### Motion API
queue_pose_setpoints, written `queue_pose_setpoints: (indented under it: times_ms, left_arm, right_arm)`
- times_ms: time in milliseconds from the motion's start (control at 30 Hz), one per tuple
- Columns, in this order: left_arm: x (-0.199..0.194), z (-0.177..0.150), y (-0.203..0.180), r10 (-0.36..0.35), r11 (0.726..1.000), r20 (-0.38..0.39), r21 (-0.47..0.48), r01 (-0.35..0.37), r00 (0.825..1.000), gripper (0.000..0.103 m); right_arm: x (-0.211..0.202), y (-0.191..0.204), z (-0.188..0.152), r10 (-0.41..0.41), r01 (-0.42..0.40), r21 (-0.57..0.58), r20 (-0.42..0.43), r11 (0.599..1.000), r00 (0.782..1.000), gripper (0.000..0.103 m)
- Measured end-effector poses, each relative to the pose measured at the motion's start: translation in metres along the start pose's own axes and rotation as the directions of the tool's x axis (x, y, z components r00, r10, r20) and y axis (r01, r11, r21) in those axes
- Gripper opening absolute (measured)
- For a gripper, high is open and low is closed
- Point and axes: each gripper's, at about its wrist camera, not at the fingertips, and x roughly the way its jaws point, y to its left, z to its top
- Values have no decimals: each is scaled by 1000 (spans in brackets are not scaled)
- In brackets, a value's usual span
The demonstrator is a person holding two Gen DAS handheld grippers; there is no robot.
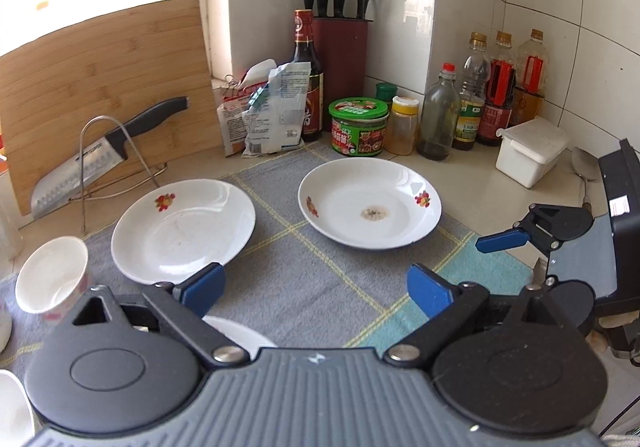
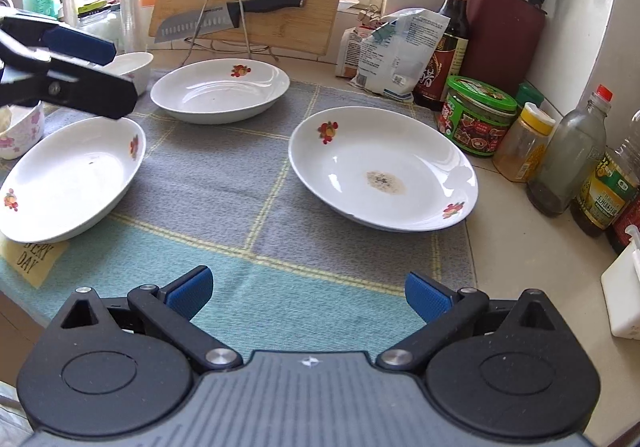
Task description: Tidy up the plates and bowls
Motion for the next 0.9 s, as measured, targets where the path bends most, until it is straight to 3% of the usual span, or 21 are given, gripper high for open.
queue_pose_setpoints:
  times_ms: [233,567,900]
  left_arm:
    - [-40,-46,18,62,995,-17,-83,-63,998,97]
    - [-80,-106,38,131,983,-58,-120,-137,990,97]
    - [-62,-143,54,206,966,-163,-125,-227,965,97]
  right_arm:
    - [-16,39,2,12,-11,-33,21,999,1000,103]
    - [-29,90,8,30,-29,-60,16,998,999,103]
    - [-17,106,21,123,-124,-80,-8,989,992,103]
